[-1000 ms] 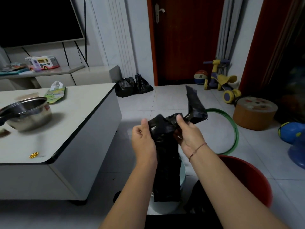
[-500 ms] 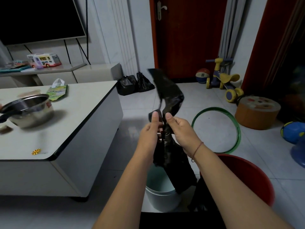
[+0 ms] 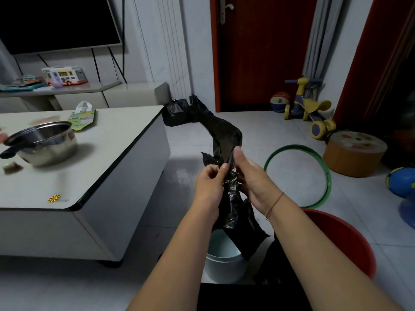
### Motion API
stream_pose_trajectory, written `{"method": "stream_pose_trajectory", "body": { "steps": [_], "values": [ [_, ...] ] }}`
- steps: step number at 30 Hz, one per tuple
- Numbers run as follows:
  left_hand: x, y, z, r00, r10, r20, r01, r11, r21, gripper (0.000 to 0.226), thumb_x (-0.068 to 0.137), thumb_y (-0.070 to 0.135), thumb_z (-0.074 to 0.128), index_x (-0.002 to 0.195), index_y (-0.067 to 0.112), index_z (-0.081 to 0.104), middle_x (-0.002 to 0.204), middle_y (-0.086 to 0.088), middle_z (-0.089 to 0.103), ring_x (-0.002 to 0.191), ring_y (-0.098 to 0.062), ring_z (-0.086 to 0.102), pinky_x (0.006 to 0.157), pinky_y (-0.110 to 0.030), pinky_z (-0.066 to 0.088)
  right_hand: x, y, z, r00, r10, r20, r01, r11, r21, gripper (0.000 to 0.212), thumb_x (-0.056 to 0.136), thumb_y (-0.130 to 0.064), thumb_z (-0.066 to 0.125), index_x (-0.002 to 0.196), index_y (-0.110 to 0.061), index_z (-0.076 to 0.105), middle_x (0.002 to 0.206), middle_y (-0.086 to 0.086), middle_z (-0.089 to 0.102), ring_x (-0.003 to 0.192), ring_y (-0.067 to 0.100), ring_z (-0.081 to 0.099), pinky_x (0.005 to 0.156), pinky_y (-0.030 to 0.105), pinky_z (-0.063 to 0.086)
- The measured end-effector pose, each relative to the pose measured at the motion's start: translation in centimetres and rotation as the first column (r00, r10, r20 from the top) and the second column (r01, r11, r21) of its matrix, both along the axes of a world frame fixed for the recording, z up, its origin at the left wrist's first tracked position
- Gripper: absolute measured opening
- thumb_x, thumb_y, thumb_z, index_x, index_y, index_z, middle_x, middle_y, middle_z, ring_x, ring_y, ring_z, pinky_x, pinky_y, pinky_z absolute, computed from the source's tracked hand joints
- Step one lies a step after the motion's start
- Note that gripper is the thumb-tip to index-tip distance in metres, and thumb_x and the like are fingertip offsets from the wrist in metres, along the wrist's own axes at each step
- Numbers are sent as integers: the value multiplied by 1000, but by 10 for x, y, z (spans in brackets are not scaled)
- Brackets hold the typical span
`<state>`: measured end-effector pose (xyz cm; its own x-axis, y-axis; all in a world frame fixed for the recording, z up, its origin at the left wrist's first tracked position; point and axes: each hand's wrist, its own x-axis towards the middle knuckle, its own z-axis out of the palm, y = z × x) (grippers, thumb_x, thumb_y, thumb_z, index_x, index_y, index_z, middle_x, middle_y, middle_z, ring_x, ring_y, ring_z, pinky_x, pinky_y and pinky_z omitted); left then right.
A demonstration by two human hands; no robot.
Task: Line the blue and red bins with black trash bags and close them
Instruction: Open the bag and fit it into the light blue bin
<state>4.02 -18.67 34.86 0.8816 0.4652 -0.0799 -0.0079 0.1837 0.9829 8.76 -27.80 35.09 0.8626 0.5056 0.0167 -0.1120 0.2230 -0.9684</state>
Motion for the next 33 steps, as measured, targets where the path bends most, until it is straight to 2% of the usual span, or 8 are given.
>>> {"method": "stream_pose_trajectory", "body": {
  "steps": [5, 9, 19, 22, 24, 27, 30, 33],
  "values": [
    [2, 10, 0, 1000, 1, -13, -3, 981, -196, 19, 93, 29, 58, 87, 12, 60, 82, -9, 68, 74, -22, 66, 72, -35, 57, 4, 1, -5, 973, -180, -147, 189, 981, 47, 12, 89, -17, 60, 90, -6, 63, 90, 14, 68, 78, 23, 67, 76, 36, 57],
    [1, 38, 0, 999, 38, -30, -49, 855, -516, 31, 97, 30, 49, 111, 5, 60, 87, -13, 69, 77, -25, 67, 65, -36, 55, 26, -13, -5, 905, -155, -396, 255, 943, 213, 15, 94, -21, 54, 91, -7, 60, 76, 9, 70, 67, 21, 68, 60, 30, 58],
    [8, 74, -6, 987, 150, -55, -139, 632, -762, 12, 93, 10, 55, 85, 5, 62, 62, -9, 69, 52, -17, 67, 49, -27, 57, 46, -16, -17, 787, -150, -598, 348, 909, 231, 22, 92, -28, 56, 86, -6, 60, 66, 9, 71, 50, 18, 69, 53, 28, 58],
    [6, 82, -8, 986, 159, -47, -126, 541, -832, 22, 90, 24, 62, 85, 3, 65, 62, -16, 71, 63, -26, 70, 73, -34, 59, 54, -20, -22, 773, -154, -615, 321, 932, 170, 32, 95, -38, 46, 90, -9, 57, 121, 16, 65, 90, 27, 69, 96, 33, 50],
    [6, 88, -12, 981, 187, -50, -146, 549, -823, 25, 91, 28, 60, 82, 4, 63, 64, -16, 71, 71, -25, 67, 86, -37, 54, 58, -22, -21, 720, -133, -681, 330, 929, 168, 41, 96, -42, 41, 113, -8, 55, 143, 16, 46, 126, 32, 50, 87, 30, 52],
    [8, 98, -18, 979, 204, -28, -142, 573, -807, 29, 93, 32, 55, 86, 4, 60, 85, -14, 68, 80, -24, 65, 84, -41, 54, 69, -28, -21, 673, -100, -733, 399, 884, 245, 34, 92, -34, 54, 116, -10, 59, 121, 8, 62, 106, 22, 64, 90, 28, 53],
    [16, 118, -12, 972, 236, 19, -134, 616, -776, 28, 93, 34, 54, 84, 7, 58, 76, -9, 70, 79, -19, 64, 65, -34, 58, 86, -30, -7, 732, -218, -646, 408, 899, 159, 23, 92, -28, 55, 80, -9, 56, 66, 2, 70, 49, 15, 67, 49, 27, 57],
    [27, 145, 18, 969, 213, 129, -79, 756, -650, 30, 94, 38, 51, 90, 10, 60, 79, -4, 71, 76, -15, 69, 59, -29, 60, 105, -27, 23, 797, -211, -566, 369, 912, 180, 23, 95, -25, 51, 79, -8, 56, 66, 4, 68, 58, 19, 67, 42, 28, 55]
  ]
}}
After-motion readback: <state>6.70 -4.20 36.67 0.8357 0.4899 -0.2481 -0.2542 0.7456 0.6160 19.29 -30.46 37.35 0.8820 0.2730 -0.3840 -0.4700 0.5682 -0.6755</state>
